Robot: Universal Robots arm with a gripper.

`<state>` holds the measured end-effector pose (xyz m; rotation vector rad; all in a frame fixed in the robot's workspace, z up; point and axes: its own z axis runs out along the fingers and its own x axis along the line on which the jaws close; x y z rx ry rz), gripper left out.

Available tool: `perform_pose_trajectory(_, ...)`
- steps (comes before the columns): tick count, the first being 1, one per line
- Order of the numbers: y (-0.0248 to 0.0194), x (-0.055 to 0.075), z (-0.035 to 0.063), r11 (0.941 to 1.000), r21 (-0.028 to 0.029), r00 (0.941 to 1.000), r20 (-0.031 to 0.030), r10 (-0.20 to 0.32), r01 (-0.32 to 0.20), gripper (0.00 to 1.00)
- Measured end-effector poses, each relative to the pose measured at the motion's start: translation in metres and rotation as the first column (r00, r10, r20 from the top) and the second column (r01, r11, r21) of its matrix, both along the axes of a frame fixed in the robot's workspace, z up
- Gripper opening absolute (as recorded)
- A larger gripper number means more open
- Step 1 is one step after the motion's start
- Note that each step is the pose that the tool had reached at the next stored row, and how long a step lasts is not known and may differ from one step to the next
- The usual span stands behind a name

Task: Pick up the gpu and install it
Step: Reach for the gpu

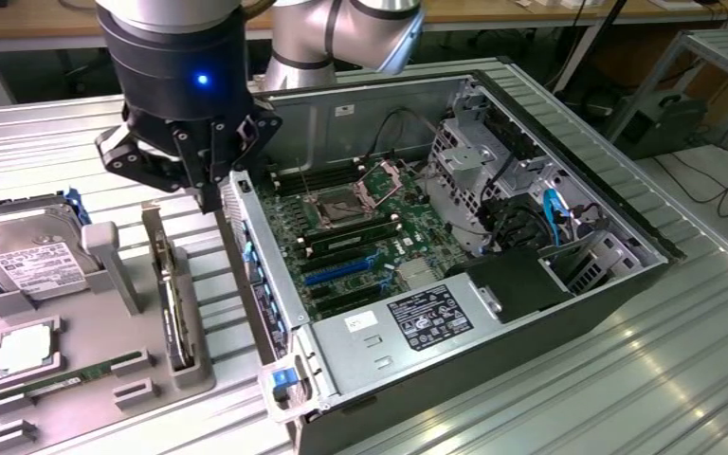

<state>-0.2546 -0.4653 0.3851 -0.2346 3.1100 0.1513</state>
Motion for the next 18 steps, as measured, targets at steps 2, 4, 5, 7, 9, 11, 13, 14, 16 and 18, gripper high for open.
perform_pose_trajectory(2,0.0,-0.004,-0.0003,1.0,0.0,1.0,0.0,-0.007,0.007,0.11)
perform_pose_trajectory(4,0.0,-0.007,-0.0005,0.9999,0.0,0.9999,0.0,-0.013,0.013,0.11)
perform_pose_trajectory(5,0.0,-0.009,-0.0007,0.9999,0.0,0.9999,0.0,-0.016,0.016,0.11)
perform_pose_trajectory(7,0.0,-0.013,-0.001,0.9997,0.0,0.9997,0.0,-0.023,0.023,0.11)
perform_pose_trajectory(9,0.0001,-0.017,-0.0012,0.9993,-0.0001,0.9993,-0.0001,-0.036,0.036,0.11)
perform_pose_trajectory(11,0.0001,-0.021,-0.0013,0.9991,-0.0001,0.9991,0.0,-0.043,0.043,0.11)
perform_pose_trajectory(13,0.0001,-0.025,-0.0012,0.9989,-0.0001,0.9989,-0.0006,-0.048,0.048,0.11)
perform_pose_trajectory(14,0.0001,-0.026,-0.0013,0.9988,0.0,0.9988,-0.0007,-0.049,0.049,0.11)
perform_pose_trajectory(16,0.0001,-0.031,-0.0013,0.9985,-0.0002,0.9985,-0.0017,-0.055,0.055,0.11)
perform_pose_trajectory(18,0.0001,-0.035,-0.0013,0.9984,-0.0001,0.9984,-0.0017,-0.057,0.057,0.11)
